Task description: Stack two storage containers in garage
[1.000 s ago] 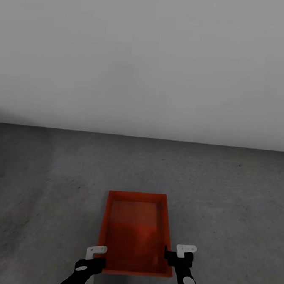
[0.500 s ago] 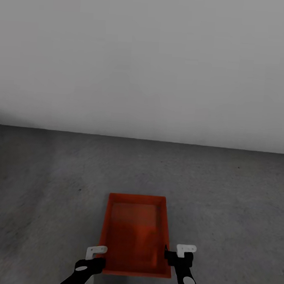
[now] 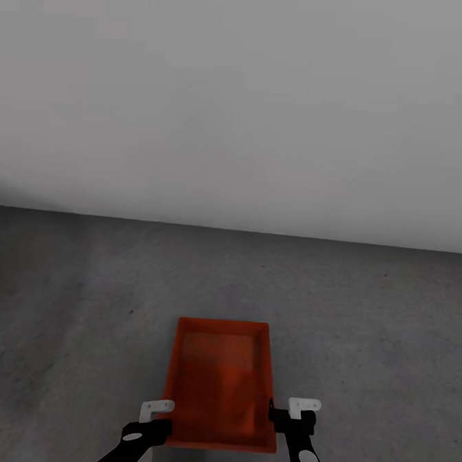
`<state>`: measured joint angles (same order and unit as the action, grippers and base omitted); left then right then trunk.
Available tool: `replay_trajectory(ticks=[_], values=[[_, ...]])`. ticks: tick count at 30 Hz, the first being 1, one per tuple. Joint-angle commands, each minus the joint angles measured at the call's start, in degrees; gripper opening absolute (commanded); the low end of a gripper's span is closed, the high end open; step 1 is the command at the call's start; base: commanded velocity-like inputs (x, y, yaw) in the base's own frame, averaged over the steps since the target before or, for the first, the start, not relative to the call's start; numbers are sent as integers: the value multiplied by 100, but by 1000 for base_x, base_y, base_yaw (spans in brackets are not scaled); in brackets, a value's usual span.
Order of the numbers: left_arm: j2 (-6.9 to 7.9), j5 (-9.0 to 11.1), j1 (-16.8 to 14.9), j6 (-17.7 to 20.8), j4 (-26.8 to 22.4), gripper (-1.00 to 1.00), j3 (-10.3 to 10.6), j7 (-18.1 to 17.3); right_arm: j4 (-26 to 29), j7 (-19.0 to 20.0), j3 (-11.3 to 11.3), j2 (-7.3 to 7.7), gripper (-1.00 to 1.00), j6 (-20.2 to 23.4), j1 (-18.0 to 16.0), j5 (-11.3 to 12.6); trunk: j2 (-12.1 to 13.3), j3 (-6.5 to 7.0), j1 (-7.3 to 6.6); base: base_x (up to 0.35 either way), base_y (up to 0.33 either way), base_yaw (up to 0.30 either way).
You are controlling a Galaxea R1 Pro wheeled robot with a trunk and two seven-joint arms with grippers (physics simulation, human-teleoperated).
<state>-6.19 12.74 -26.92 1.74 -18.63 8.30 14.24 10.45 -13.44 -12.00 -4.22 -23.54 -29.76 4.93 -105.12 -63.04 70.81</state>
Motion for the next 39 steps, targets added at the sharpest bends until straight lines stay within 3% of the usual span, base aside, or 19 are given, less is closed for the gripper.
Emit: replay_trajectory(ticks=[1, 39], values=[[4, 53, 0, 19, -9, 100, 49, 40, -6, -27, -49, 1, 100, -20, -4, 50, 40, 15, -23, 0, 0, 0], [13, 44, 3, 11, -27, 100, 49, 35, 9, 26, -74, -5, 100, -24, -4, -18, 1564, 697, -858, 0, 0, 0]])
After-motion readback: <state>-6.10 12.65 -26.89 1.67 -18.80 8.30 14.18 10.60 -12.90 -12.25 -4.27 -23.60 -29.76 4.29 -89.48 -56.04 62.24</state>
